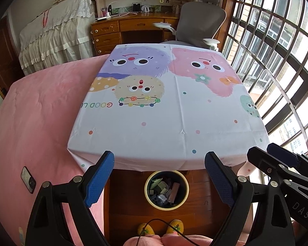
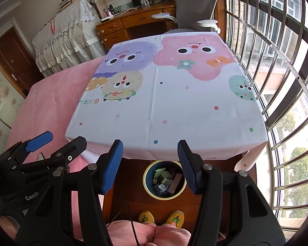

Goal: Collect trash

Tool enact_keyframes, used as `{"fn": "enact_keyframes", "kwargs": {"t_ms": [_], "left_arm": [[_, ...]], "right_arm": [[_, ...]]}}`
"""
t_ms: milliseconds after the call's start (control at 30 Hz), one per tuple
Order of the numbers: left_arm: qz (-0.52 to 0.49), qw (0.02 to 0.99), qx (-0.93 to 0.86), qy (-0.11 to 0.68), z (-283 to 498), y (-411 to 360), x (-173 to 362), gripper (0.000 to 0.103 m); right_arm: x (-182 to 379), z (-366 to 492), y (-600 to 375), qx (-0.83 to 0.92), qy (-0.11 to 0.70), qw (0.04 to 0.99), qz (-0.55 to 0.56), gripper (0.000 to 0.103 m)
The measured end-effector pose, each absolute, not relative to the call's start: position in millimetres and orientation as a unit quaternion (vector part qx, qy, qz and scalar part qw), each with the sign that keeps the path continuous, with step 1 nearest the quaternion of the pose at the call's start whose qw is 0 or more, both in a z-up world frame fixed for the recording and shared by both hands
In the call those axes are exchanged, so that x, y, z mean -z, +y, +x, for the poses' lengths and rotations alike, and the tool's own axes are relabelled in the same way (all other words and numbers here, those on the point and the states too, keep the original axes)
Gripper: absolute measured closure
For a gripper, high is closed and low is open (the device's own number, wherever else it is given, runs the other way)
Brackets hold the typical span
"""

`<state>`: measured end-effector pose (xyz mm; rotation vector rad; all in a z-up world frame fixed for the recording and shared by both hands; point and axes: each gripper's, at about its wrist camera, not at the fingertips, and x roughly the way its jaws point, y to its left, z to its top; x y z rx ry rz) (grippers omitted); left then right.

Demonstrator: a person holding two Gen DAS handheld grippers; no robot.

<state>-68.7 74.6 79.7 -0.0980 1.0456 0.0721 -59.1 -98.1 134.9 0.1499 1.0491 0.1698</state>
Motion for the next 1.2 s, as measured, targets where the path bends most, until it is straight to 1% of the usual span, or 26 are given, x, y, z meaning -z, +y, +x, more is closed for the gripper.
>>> {"fn": "enact_keyframes", "kwargs": {"t_ms": [1200], "left_arm": [[-0.045, 0.866, -0.039, 0.497, -72.1, 76.9, -75.2, 0.012]], "right_arm": [[-133.6, -61.4, -92.8, -0.078, 0.498, 0.860, 0.074, 0.051]]}}
